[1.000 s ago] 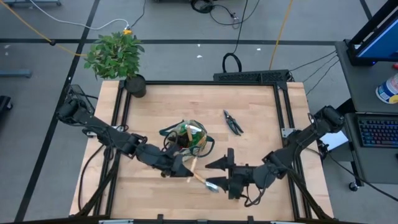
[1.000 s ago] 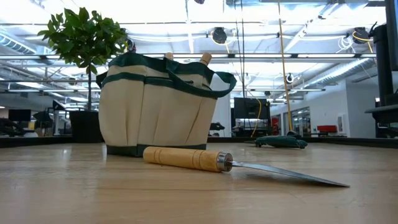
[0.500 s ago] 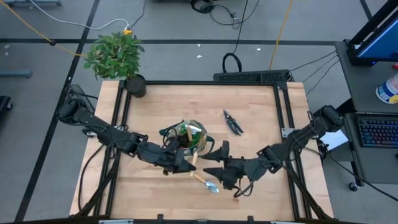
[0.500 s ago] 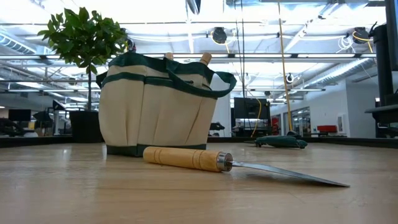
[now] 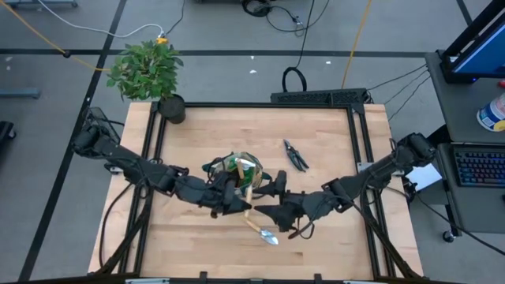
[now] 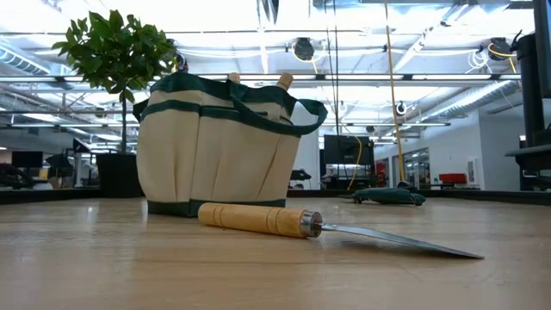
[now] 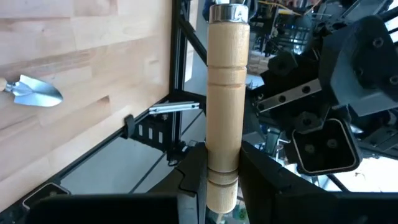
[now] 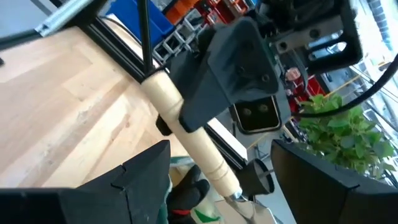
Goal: Pick & Place Garden tools in Gardening bag
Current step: Put the left brown trowel into the gardening bag
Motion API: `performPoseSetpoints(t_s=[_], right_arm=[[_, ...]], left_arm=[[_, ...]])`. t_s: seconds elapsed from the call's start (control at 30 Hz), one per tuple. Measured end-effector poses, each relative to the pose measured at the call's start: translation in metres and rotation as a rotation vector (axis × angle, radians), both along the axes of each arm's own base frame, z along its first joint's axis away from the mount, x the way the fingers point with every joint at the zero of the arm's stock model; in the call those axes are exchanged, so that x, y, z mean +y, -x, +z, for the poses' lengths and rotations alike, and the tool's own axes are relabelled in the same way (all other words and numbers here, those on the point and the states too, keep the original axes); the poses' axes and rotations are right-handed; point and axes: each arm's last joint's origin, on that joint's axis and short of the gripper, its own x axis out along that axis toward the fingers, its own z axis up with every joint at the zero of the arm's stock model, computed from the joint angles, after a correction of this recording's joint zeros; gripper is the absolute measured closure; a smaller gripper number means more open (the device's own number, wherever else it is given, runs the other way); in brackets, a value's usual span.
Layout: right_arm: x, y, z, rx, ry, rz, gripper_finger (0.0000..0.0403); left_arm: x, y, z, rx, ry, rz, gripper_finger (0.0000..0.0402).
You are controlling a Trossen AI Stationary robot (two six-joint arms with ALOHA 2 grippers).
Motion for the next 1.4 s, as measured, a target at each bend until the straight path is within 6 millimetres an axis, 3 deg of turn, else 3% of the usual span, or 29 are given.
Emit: performPoseSetpoints(t_s=[0.7,1.13,1.4], right_arm=[[-0.025,-0.012,-0.003,0.028,-0.069,0.015,0.0135],[-0.023,-0.040,-0.046,0.119,-0.016,-0.005,0.0173],[-0.022,-0.041,-0.048,0.119,-0.027,-0.004,0.0201]], left_arm=[[0.013,-0.006,0.004,-0.042,0.012,0.033,0.0333],[0.015,-0.006,-0.004,0.025,0.006,0.026,0.0333],[0.016,-0.005,-0.007,0.065,0.000,0.016,0.0333]])
